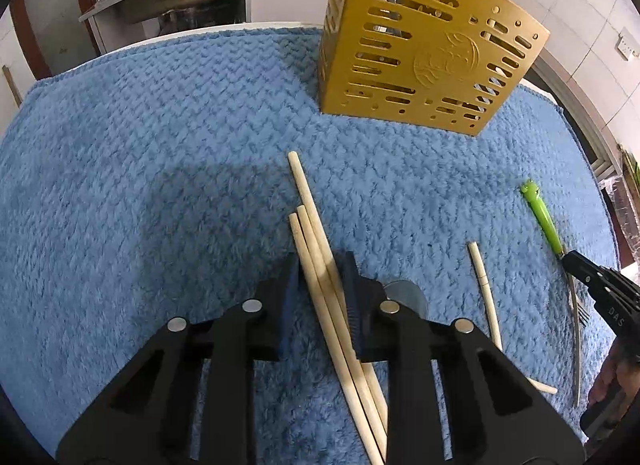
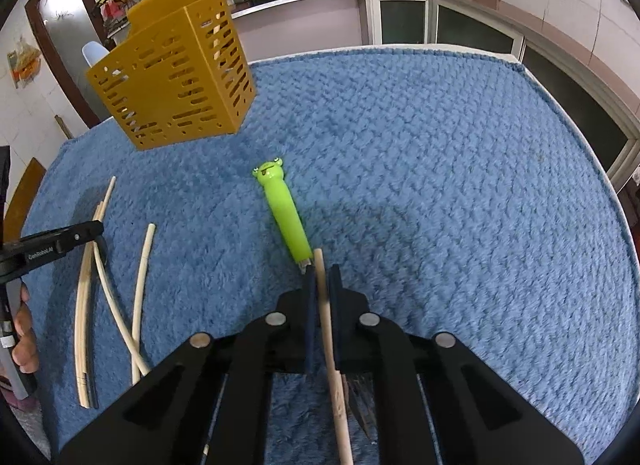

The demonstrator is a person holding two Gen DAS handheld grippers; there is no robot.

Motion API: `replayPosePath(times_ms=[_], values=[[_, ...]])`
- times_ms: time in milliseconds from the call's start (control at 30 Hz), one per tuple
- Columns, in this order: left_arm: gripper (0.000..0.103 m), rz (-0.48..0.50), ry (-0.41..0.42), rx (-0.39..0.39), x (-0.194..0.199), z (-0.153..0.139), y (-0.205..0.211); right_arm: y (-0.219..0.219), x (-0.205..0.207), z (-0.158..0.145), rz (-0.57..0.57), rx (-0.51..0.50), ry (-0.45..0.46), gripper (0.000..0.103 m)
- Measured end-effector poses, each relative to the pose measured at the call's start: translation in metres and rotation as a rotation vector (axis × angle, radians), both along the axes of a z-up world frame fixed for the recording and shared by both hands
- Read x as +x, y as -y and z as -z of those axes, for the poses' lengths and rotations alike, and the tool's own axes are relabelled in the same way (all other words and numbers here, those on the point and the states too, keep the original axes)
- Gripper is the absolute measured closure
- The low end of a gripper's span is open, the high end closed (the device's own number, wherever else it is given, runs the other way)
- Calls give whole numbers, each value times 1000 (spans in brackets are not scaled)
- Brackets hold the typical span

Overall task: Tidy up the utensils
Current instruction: 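Grasp loose chopsticks with the left tool while the right tool grasps a chopstick beside the fork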

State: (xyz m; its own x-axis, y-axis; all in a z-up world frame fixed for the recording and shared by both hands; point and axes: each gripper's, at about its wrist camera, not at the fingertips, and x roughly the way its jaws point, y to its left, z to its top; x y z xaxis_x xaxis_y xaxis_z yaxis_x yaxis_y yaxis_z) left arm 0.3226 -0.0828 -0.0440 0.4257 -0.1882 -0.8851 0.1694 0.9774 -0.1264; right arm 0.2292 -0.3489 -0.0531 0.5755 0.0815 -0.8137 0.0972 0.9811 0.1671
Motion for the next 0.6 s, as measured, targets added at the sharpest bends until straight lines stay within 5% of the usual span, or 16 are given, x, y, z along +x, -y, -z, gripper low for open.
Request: replayPosePath(times_ms=[367,600], values=[[97,25,7,-95,-24,-14,-33,7,-19,-12,-7,80,49,97],[97,43,31,-82,-37,-19,-38,0,-18,-10,-19,85,52,97]])
